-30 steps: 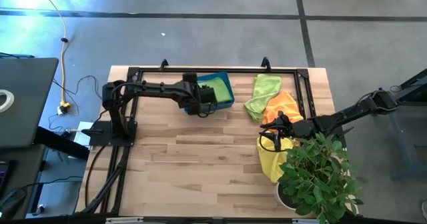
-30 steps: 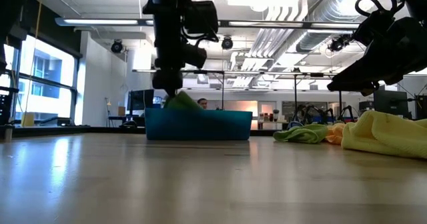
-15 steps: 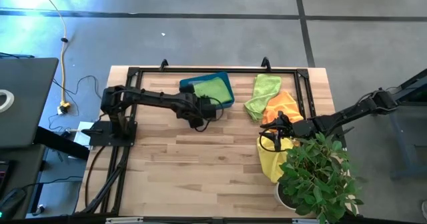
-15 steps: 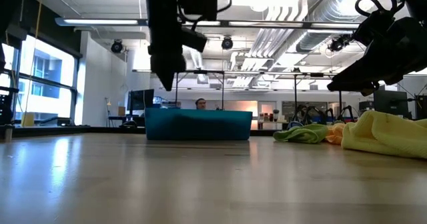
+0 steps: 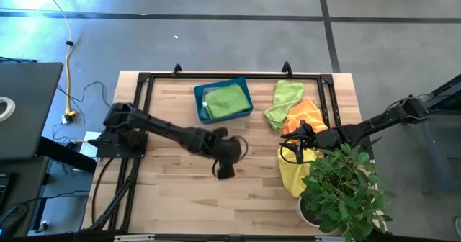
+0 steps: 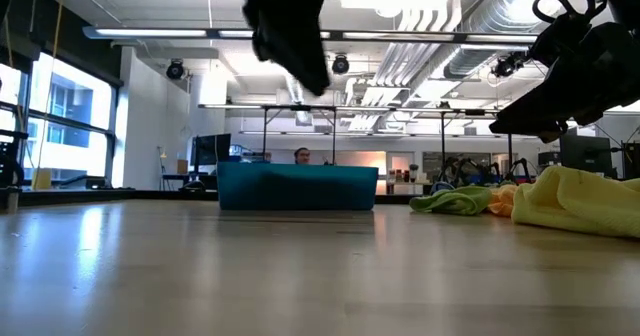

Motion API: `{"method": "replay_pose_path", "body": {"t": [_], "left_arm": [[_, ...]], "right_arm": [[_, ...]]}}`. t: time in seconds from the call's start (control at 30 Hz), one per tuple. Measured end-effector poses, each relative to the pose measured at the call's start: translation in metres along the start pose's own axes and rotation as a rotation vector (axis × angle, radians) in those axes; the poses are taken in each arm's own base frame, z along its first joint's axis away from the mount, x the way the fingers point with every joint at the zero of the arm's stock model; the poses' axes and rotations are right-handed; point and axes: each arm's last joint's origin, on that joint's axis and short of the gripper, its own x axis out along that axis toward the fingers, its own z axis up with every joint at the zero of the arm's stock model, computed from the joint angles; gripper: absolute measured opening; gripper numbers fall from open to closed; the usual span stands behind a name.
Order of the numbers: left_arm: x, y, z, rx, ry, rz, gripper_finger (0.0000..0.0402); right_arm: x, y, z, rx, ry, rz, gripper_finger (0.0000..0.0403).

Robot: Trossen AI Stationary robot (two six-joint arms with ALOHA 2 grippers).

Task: Fold microfiber towels
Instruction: Fold the green microfiber cloth

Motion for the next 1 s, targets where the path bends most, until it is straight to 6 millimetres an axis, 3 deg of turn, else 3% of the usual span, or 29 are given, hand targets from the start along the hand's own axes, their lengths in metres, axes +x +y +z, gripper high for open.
{"method": "replay_pose_path", "body": {"t": [0.17,0.37,0.63,1.0], "left_arm": [[-0.009,-0.034,0.001,0.042,-0.13,-0.082,0.0137],[-0.014,-0.057,0.008,-0.014,-0.322,-0.069,0.0137],[-0.023,-0.065,0.016,-0.111,-0.493,-0.018,0.0137],[-0.025,-0.067,0.02,-0.148,-0.534,-0.041,0.0137]], "right_arm": [[0.0,0.002,0.005,0.084,-0.05,0.021,0.0151],[0.0,0.001,0.012,0.056,-0.128,-0.03,0.0151],[0.001,-0.002,0.015,-0.014,-0.153,-0.056,0.0151],[-0.003,0.0,0.034,0.115,-0.335,-0.023,0.0151]]}}
